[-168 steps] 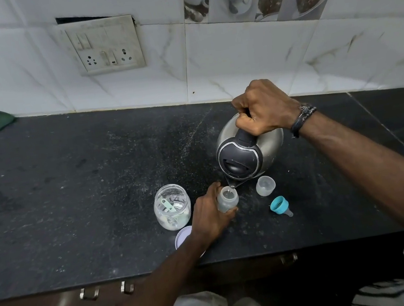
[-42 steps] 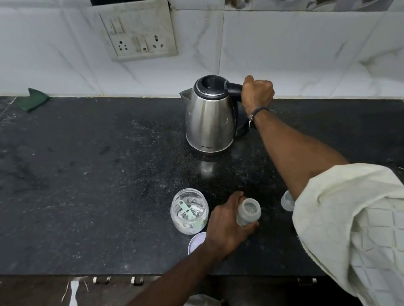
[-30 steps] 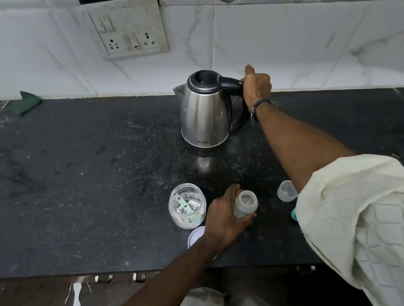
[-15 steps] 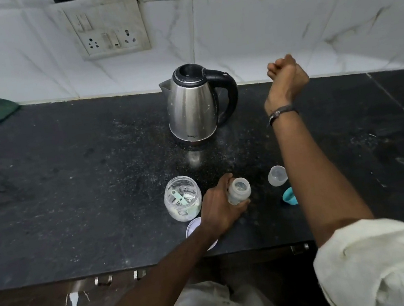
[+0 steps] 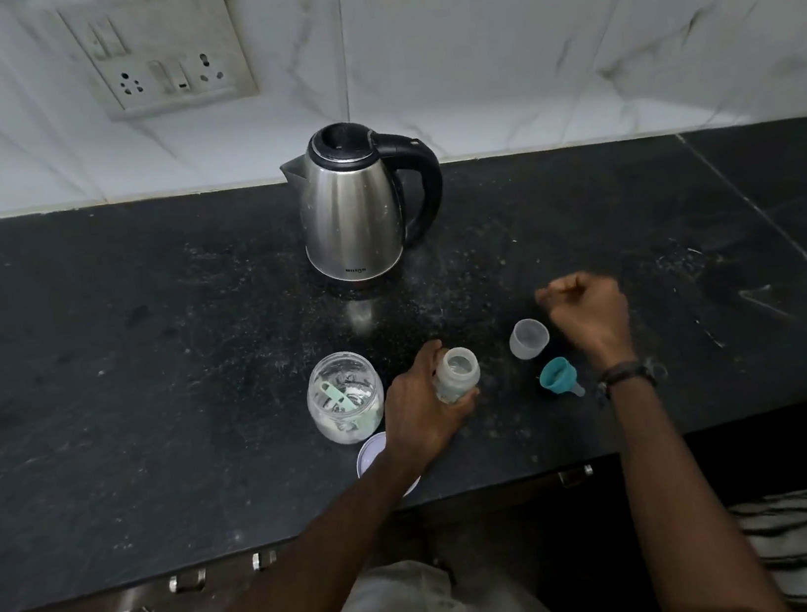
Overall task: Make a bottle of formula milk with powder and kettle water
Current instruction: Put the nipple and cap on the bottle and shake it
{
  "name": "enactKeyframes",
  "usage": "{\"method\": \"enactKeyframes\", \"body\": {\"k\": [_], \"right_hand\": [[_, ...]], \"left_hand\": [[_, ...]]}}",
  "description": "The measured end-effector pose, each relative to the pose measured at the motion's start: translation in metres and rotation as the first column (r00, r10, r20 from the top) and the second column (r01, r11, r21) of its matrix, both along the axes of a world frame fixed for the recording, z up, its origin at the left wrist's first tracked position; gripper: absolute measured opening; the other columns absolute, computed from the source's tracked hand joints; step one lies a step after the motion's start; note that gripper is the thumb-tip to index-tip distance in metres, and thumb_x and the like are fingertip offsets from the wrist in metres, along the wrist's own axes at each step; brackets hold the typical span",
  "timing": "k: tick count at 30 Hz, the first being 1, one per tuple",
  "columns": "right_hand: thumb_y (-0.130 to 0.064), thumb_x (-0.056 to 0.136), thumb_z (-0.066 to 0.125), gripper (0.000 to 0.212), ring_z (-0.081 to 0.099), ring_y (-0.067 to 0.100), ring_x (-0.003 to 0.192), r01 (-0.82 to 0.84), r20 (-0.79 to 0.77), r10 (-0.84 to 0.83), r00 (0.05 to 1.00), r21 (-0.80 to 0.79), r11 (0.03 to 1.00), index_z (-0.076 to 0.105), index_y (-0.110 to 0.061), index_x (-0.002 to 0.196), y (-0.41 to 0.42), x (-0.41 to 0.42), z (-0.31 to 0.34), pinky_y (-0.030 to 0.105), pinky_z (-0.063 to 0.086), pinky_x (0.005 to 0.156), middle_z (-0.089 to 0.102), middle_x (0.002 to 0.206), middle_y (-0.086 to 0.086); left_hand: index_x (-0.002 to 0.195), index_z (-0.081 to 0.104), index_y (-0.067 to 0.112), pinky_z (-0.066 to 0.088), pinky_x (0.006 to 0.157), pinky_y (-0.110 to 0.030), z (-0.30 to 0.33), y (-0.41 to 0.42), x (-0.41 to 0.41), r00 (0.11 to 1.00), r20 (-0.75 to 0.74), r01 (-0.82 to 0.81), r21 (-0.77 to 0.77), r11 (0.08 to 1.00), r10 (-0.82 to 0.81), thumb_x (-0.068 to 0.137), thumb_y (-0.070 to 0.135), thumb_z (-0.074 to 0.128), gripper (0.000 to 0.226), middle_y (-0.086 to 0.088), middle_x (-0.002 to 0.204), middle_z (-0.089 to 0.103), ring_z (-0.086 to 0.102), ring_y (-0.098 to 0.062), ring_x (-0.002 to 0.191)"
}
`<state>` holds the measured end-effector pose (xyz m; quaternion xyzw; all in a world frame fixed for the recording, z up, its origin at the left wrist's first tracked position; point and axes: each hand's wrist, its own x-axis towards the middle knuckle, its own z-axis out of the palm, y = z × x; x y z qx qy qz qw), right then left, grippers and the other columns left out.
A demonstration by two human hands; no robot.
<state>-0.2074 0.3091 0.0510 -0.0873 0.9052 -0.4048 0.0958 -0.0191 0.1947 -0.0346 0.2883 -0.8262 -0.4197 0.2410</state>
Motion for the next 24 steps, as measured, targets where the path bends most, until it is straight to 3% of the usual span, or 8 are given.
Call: {"method": "enactKeyframes", "body": {"k": [2, 5, 7, 10, 13, 17, 21, 24], "right_hand": [[-0.042, 0.073, 0.081, 0.029, 0.067, 0.019, 0.093, -0.078, 0.049, 0.071, 0.996, 0.159, 0.984, 0.065, -0.026, 0.092, 0.021, 0.009, -0.009, 0.042, 0.054, 0.088, 0.070, 0.094, -0.006], [-0.046, 0.064, 0.087, 0.076, 0.061, 0.028, 0.114, -0.194, 0.136, 0.155, 0.979, 0.353, 0.915, 0.057, -0.016, 0.127, 0.043, 0.020, -0.016, 0.050, 0.047, 0.098, 0.066, 0.120, 0.006], [-0.044, 0.060, 0.090, 0.091, 0.055, 0.031, 0.122, -0.245, 0.156, 0.195, 0.968, 0.435, 0.866, 0.049, -0.016, 0.136, 0.051, 0.027, -0.021, 0.054, 0.040, 0.104, 0.061, 0.131, 0.007], [-0.039, 0.060, 0.090, 0.083, 0.055, 0.031, 0.120, -0.227, 0.111, 0.198, 0.974, 0.494, 0.839, 0.050, -0.021, 0.131, 0.054, 0.036, -0.029, 0.053, 0.032, 0.106, 0.064, 0.124, 0.005], [-0.033, 0.067, 0.085, 0.061, 0.057, 0.028, 0.115, -0.160, 0.060, 0.151, 0.987, 0.520, 0.839, 0.056, -0.027, 0.121, 0.052, 0.043, -0.033, 0.050, 0.027, 0.103, 0.067, 0.116, 0.002], [-0.035, 0.068, 0.084, 0.045, 0.061, 0.027, 0.105, -0.117, -0.006, 0.137, 0.991, 0.490, 0.864, 0.063, -0.030, 0.108, 0.051, 0.046, -0.034, 0.048, 0.032, 0.099, 0.069, 0.104, 0.000], [-0.034, 0.065, 0.088, 0.047, 0.066, 0.023, 0.095, -0.191, 0.035, 0.191, 0.981, 0.339, 0.921, 0.066, -0.024, 0.105, 0.054, 0.048, -0.028, 0.039, 0.052, 0.084, 0.070, 0.100, 0.000], [-0.026, 0.064, 0.090, 0.045, 0.067, 0.018, 0.089, -0.241, 0.028, 0.241, 0.970, 0.184, 0.953, 0.068, -0.021, 0.103, 0.048, 0.052, -0.015, 0.032, 0.054, 0.074, 0.069, 0.095, -0.002]], "left_hand": [[0.136, 0.048, 0.019, 0.046, 0.079, -0.022, 0.000, 0.000, 0.000, 1.000, -0.001, -0.001, -0.002, 1.000, 0.001, 0.067, 0.050, 0.076, 0.080, 0.002, 0.110, 0.073, 0.069, -0.020, 0.097], [0.135, 0.048, 0.019, 0.053, 0.081, -0.029, 0.000, 0.000, 0.000, 1.000, 0.002, 0.002, -0.005, 1.000, -0.002, 0.067, 0.052, 0.074, 0.080, 0.002, 0.110, 0.073, 0.070, -0.021, 0.097], [0.134, 0.049, 0.019, 0.055, 0.082, -0.035, -0.001, -0.001, -0.001, 1.000, 0.004, 0.009, -0.006, 1.000, -0.009, 0.069, 0.049, 0.077, 0.078, 0.002, 0.110, 0.073, 0.070, -0.022, 0.097], [0.134, 0.050, 0.019, 0.055, 0.083, -0.037, -0.002, -0.001, 0.000, 1.000, 0.004, 0.006, -0.008, 1.000, -0.006, 0.070, 0.044, 0.081, 0.076, 0.001, 0.110, 0.073, 0.070, -0.021, 0.097], [0.133, 0.050, 0.020, 0.055, 0.083, -0.036, -0.001, 0.000, 0.000, 1.000, 0.010, 0.007, -0.004, 1.000, -0.007, 0.071, 0.045, 0.081, 0.074, 0.003, 0.109, 0.073, 0.070, -0.019, 0.096], [0.131, 0.051, 0.021, 0.055, 0.081, -0.037, 0.000, 0.000, 0.001, 1.000, 0.018, 0.008, 0.000, 1.000, -0.008, 0.071, 0.045, 0.080, 0.070, 0.005, 0.107, 0.073, 0.070, -0.017, 0.094], [0.134, 0.050, 0.019, 0.055, 0.083, -0.039, 0.000, 0.000, 0.000, 1.000, 0.017, 0.005, -0.005, 1.000, -0.005, 0.071, 0.045, 0.081, 0.074, 0.002, 0.109, 0.073, 0.070, -0.019, 0.097], [0.136, 0.049, 0.018, 0.055, 0.084, -0.037, -0.001, 0.000, 0.000, 1.000, 0.014, -0.004, -0.012, 1.000, 0.004, 0.070, 0.044, 0.081, 0.077, 0.001, 0.111, 0.073, 0.070, -0.021, 0.098]]}}
